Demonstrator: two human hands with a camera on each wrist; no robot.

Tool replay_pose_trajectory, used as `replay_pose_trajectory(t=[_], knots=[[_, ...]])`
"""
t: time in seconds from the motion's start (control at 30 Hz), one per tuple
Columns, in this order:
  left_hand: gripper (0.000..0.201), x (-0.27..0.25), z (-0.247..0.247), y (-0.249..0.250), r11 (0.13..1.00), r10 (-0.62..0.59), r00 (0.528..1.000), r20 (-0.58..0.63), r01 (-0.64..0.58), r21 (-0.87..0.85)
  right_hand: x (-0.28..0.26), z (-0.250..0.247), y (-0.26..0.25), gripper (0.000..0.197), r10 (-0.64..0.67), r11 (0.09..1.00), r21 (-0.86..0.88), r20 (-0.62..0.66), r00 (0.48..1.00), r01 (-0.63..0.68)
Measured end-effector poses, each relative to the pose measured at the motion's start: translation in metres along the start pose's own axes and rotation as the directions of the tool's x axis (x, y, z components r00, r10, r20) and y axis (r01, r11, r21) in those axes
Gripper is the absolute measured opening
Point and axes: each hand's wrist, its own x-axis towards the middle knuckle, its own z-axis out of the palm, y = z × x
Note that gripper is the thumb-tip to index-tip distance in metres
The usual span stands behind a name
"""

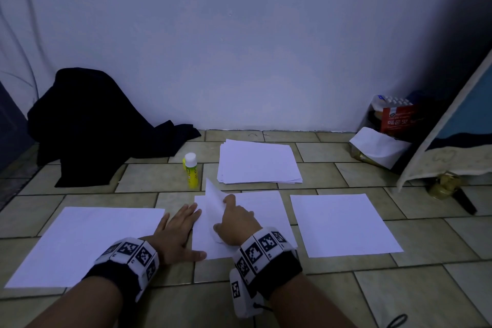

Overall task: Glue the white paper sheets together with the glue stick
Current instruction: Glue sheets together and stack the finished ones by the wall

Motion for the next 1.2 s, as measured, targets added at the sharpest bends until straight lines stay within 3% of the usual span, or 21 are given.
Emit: replay_pose_trajectory(t=[0.13, 0.37, 0.53, 1.2], knots=[[0.103, 0.0, -0.001, 0.0, 1.0, -0.004, 1.0, 0.011, 0.003, 0.018, 0.004, 0.005, 0.002, 0.05, -0.002, 1.0, -0.024, 0.007, 1.0, 0.002], [0.127, 0.003, 0.002, -0.006, 1.0, 0.001, 0.999, 0.033, -0.002, 0.021, 0.014, 0.017, 0.004, 0.045, 0.022, 1.0, -0.02, 0.052, 0.998, -0.021], [0.115, 0.003, 0.003, -0.005, 1.0, -0.001, 1.0, 0.024, 0.001, 0.03, 0.016, 0.019, 0.007, 0.048, 0.014, 0.999, -0.047, 0.061, 0.998, -0.011], [0.114, 0.005, 0.004, -0.006, 1.0, -0.002, 0.999, 0.035, 0.001, 0.023, 0.011, 0.008, 0.003, 0.043, -0.005, 1.0, -0.006, 0.048, 0.999, 0.005]])
